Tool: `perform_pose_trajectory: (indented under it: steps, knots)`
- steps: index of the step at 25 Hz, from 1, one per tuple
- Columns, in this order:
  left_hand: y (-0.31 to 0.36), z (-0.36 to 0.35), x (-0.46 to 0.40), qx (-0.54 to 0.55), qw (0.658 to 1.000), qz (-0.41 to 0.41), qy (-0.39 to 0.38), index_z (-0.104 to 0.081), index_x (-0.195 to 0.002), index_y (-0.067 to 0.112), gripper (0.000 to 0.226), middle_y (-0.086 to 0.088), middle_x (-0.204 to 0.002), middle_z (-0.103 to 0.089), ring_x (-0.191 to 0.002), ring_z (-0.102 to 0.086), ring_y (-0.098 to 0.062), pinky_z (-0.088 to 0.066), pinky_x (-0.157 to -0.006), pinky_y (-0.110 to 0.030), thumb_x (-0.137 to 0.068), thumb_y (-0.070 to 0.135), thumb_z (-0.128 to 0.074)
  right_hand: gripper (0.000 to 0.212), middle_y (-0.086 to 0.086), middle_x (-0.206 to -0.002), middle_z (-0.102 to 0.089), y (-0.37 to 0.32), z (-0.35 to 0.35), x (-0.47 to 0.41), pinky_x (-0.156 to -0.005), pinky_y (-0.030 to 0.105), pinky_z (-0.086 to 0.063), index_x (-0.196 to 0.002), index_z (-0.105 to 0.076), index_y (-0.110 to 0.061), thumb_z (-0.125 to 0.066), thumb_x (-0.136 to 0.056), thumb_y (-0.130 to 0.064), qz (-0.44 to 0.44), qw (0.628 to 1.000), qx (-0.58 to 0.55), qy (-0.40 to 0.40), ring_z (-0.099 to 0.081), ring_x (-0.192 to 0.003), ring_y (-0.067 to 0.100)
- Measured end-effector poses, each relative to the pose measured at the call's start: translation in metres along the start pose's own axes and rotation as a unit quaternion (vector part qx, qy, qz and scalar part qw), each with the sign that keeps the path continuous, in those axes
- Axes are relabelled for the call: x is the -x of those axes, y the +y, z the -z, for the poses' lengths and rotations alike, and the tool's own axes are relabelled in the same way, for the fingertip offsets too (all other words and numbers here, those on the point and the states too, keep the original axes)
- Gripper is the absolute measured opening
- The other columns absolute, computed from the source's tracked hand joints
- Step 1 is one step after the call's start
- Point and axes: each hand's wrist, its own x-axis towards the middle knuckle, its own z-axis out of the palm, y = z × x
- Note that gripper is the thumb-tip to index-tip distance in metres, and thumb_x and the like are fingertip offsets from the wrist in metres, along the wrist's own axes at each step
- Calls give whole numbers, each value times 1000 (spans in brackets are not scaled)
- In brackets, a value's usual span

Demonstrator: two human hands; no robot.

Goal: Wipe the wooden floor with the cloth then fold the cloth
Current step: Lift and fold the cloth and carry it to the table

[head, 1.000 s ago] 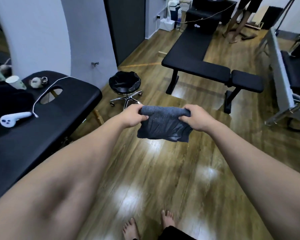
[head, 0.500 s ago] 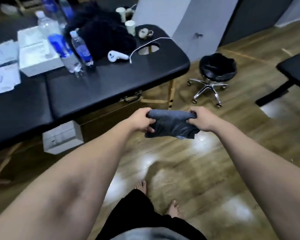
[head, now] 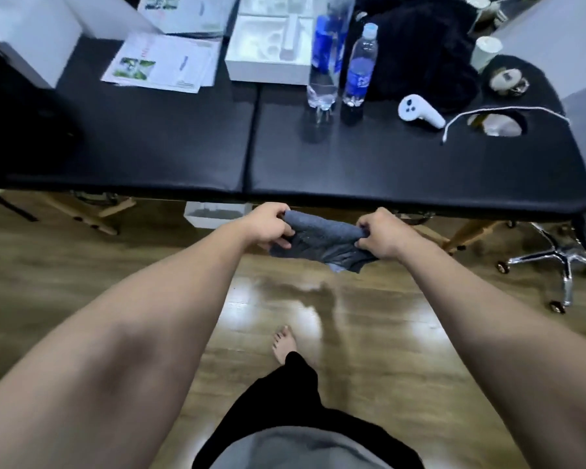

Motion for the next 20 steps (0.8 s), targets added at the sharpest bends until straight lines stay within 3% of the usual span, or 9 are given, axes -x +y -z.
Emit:
perform_pose_trajectory:
  steps: [3, 8, 11, 14, 17, 20]
  knots:
    - [-17, 68, -6, 26, 999, 23, 42, -52, -86, 23, 23, 0, -81, -66, -70, -75, -19, -45, -60, -28, -93, 2, -59, 12, 12, -108, -60, -62, 16, -58, -79, 34, -48, -87, -61, -23, -71, -85, -27, 36, 999, 15, -2, -60, -96, 34]
    - [-44, 164, -2, 116, 980, 45, 154, -54, -98, 20, 20, -7, -88, -66, -80, -76, -25, -49, -73, -42, -93, 1, -58, 10, 10, -100, -65, -156, 43, -131, -76, 36, -48, -86, -60, -18, -68, -86, -24, 121, 992, 22, -1, -59, -96, 34]
    - [-50, 188, -11, 144, 969, 36, 197, -55, -103, 17, 13, -6, -89, -64, -70, -75, -22, -50, -67, -37, -96, 6, -60, 20, 7, -93, -61, -178, 60, -167, -76, 38, -50, -74, -51, -22, -65, -87, -26, 138, 990, 25, 9, -57, -91, 33]
    - [-52, 201, -32, 150, 959, 32, 238, -56, -89, 14, 12, -4, -75, -59, -47, -58, -11, -45, -49, -22, -99, 11, -63, 22, 3, -86, -60, -186, 75, -208, -71, 36, -47, -73, -51, -25, -63, -91, -31, 165, 986, 9, -1, -57, -86, 28]
    - [-52, 209, -59, 199, 942, 54, 263, -62, -94, 9, 7, -6, -82, -63, -56, -59, -11, -47, -55, -23, -98, 14, -65, 28, -2, -73, -55, -191, 90, -251, -64, 30, -34, -69, -49, -24, -61, -93, -32, 190, 981, 8, -37, -53, -79, 25]
    - [-49, 210, -87, 178, 946, 124, 243, -63, -90, 16, 13, -1, -71, -60, -46, -52, -11, -40, -48, -22, -99, 24, -65, 29, -2, -72, -57, -195, 97, -293, -58, 30, -35, -70, -52, -19, -58, -94, -33, 196, 975, 38, -100, -56, -77, 24]
